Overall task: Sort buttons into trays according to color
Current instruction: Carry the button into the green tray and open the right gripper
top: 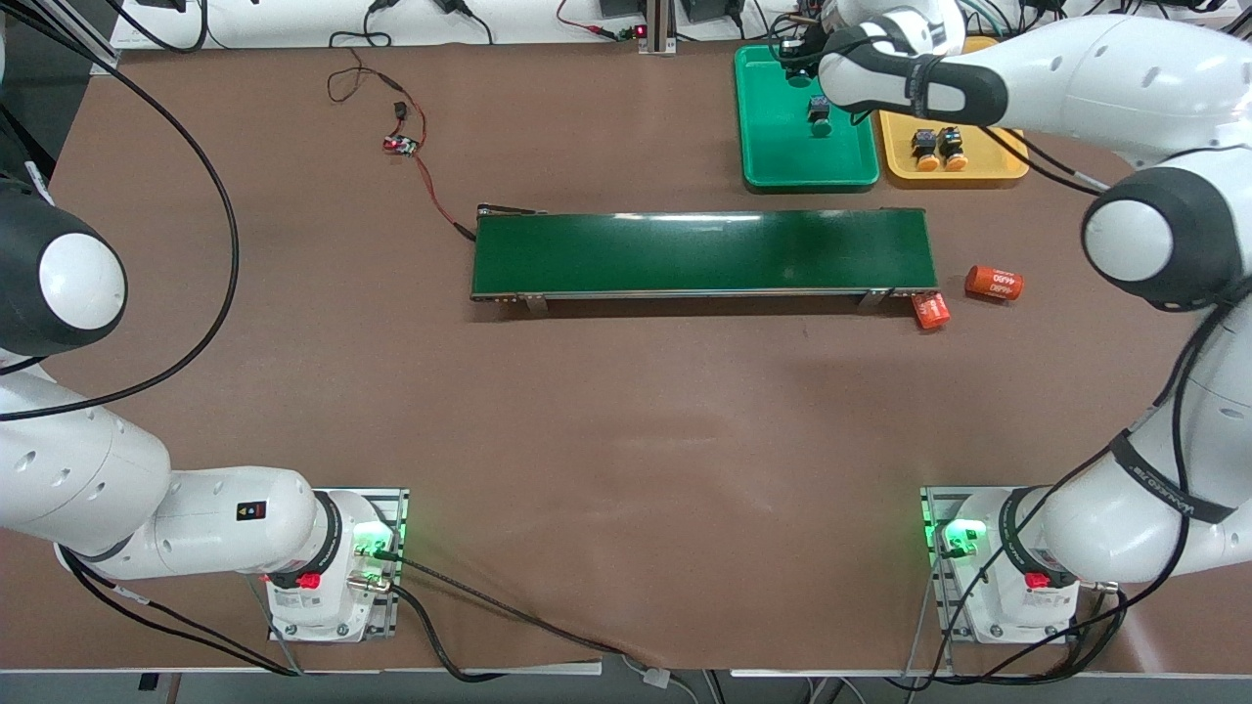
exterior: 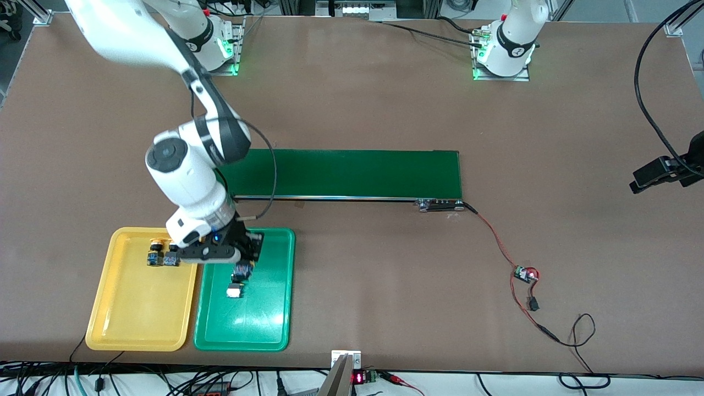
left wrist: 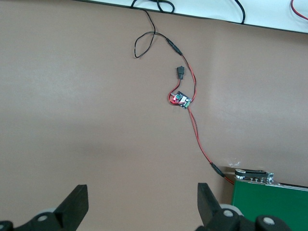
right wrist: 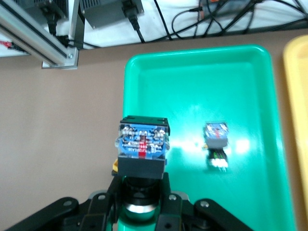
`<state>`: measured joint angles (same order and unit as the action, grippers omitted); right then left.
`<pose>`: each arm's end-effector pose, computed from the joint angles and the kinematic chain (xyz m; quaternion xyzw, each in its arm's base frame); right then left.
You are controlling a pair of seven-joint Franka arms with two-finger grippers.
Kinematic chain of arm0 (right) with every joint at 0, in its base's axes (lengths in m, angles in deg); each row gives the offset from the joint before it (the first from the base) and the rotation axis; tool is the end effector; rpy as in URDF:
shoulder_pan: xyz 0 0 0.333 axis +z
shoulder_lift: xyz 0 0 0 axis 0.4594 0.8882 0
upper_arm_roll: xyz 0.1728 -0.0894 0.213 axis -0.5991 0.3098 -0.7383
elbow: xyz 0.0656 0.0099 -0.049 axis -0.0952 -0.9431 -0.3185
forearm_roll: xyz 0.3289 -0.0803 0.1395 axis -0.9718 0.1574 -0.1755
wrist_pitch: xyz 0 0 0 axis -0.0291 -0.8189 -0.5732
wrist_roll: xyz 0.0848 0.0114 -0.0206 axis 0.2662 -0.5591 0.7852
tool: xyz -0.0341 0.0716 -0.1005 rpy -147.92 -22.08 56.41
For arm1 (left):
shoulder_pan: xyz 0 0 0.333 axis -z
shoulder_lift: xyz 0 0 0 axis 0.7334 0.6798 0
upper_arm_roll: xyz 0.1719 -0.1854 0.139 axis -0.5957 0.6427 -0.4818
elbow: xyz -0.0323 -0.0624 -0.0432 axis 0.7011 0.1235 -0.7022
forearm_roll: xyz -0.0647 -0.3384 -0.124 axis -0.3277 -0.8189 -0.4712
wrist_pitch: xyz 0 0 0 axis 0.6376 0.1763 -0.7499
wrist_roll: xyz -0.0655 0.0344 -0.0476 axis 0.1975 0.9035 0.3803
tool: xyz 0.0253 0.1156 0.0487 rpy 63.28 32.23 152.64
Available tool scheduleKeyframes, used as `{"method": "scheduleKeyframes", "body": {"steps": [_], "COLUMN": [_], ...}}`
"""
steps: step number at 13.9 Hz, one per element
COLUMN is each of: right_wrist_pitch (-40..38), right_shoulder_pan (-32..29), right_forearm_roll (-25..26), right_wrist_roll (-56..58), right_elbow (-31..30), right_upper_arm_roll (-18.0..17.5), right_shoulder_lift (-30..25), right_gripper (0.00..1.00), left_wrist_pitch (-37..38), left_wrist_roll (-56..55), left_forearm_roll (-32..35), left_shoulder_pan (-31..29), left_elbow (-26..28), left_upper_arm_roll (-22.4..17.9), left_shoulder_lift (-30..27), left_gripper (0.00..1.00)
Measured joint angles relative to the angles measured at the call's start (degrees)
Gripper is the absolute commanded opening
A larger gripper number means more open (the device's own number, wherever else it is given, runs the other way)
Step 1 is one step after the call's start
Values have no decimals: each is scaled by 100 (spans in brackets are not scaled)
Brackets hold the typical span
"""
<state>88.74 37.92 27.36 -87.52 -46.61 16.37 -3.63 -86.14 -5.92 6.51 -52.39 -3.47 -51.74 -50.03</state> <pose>0.6701 0.2498 0.2906 -0.9765 0.0143 -0.1966 0.0871 0.5926 0.0418 0.5516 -0.9961 -0.0782 -0.0414 0.0059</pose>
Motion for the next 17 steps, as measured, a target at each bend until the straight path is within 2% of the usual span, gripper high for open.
{"method": "scheduleKeyframes", "body": {"steps": [1,3,4,5,7,9,11,14,17], "right_wrist_pitch": [461,1377,1648,1785,1835,1708,1049,-839,-2567], "right_shoulder_pan": [3,10,10,10,15,18,17,11,-56], "right_forearm_roll": [1,2,3,7,9,9,9,8,3], "right_wrist_roll": [107,337,399,428,449,459,462,462,461], "right_elbow": [67,136,174,217,302,332,329,215,-304], "right_upper_arm_roll": [9,43,64,75,76,79,87,92,117], "right_shoulder_lift": [336,964,1196,1358,1454,1328,959,-126,-1506], "right_gripper": [16,26,47,81,100,100,100,100,100], "left_wrist_pitch": [0,0,0,0,0,0,0,0,0], "left_wrist_roll": [0,0,0,0,0,0,0,0,0], "left_forearm_roll": [0,0,0,0,0,0,0,0,0], "left_shoulder_pan": [0,0,0,0,0,1,1,1,4], "left_elbow": [0,0,0,1,1,1,1,2,1], "left_upper_arm_roll": [0,0,1,1,2,2,3,3,19], "left_shoulder_lift": [0,0,0,0,0,0,0,1,0], "left_gripper": [100,100,100,100,100,100,100,100,100]}}
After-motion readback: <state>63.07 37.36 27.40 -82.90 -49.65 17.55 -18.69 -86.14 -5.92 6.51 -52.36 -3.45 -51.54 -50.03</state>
